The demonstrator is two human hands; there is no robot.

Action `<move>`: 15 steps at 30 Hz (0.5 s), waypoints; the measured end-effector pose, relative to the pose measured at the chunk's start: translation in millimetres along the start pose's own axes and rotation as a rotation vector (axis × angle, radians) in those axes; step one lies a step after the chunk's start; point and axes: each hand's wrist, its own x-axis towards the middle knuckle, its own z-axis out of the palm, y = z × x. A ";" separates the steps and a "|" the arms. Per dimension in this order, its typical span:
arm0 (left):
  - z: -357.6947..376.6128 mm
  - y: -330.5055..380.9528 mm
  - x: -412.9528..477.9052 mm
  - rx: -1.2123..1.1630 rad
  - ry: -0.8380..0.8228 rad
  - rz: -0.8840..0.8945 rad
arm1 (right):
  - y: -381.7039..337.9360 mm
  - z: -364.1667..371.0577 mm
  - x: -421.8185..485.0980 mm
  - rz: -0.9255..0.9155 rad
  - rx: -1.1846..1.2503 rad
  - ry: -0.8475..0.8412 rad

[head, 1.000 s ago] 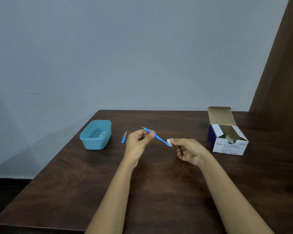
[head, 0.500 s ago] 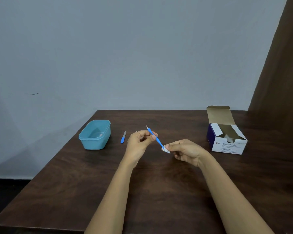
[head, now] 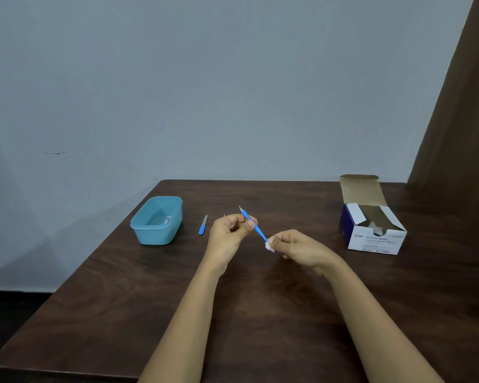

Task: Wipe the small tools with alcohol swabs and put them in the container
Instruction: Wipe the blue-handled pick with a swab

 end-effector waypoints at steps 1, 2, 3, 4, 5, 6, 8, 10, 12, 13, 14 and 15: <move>0.4 -0.7 0.2 0.000 0.008 -0.004 | 0.5 1.2 1.0 -0.005 -0.045 0.029; 1.0 -1.2 0.1 -0.002 0.014 -0.010 | 2.3 2.3 3.0 -0.011 -0.079 0.061; 1.6 -1.5 0.1 -0.003 0.021 -0.016 | 3.7 3.4 4.5 -0.016 -0.099 0.087; 2.0 -1.6 -0.1 -0.003 0.027 -0.023 | 4.8 4.5 5.7 -0.018 -0.104 0.105; 2.4 -1.6 -0.1 -0.007 0.031 -0.027 | 5.1 5.6 6.0 -0.022 -0.096 0.118; 2.3 -2.0 0.0 -0.018 0.031 -0.025 | 5.9 6.7 6.5 -0.028 -0.074 0.128; 2.0 -2.6 -0.1 -0.043 0.022 -0.016 | 6.5 9.6 7.2 -0.051 -0.009 0.138; 2.3 -3.4 -0.7 -0.041 0.008 -0.006 | 6.4 13.3 7.6 -0.073 0.047 0.145; 4.0 -4.5 -1.7 -0.034 -0.018 0.011 | 7.4 16.0 9.9 -0.078 0.105 0.155; 4.7 -4.7 -2.1 -0.033 -0.026 0.018 | 6.9 17.2 10.1 -0.075 0.132 0.160; 5.0 -4.8 -2.2 -0.033 -0.030 0.025 | 6.9 17.8 10.5 -0.070 0.156 0.165; 5.4 -5.1 -1.8 -0.030 -0.034 0.030 | 7.1 18.1 10.6 -0.066 0.180 0.166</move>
